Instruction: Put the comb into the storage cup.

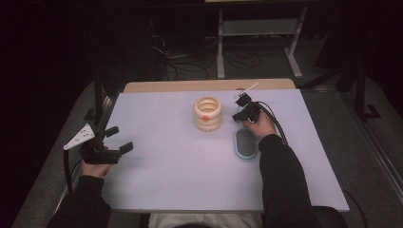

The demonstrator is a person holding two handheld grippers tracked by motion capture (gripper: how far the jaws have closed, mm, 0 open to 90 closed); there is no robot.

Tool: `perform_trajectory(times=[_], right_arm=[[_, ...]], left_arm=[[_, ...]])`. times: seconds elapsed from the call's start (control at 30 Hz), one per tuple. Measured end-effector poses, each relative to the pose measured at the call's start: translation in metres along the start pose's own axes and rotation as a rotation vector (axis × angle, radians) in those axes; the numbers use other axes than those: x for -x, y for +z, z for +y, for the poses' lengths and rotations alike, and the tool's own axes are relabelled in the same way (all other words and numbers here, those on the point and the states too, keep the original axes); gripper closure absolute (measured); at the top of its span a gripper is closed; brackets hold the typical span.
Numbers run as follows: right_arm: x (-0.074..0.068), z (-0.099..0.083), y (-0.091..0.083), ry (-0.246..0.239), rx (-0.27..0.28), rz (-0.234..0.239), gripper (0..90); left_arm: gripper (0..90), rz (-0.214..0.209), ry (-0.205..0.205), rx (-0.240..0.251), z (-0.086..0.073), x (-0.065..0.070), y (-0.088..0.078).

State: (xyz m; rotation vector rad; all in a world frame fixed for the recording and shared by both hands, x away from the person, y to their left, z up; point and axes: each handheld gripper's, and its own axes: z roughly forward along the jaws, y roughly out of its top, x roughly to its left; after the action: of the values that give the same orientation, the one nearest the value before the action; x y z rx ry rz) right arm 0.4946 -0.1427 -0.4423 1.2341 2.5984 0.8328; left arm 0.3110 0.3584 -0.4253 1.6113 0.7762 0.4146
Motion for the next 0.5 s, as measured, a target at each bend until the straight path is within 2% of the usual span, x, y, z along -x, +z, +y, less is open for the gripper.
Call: perform_trajectory(times=[0.5], right_arm=[[0.018,-0.017,-0.015,0.06,0.023,-0.018,88.7]], left_arm=[[0.0,-0.002,-0.001,-0.01,-0.001,0.0,0.001]])
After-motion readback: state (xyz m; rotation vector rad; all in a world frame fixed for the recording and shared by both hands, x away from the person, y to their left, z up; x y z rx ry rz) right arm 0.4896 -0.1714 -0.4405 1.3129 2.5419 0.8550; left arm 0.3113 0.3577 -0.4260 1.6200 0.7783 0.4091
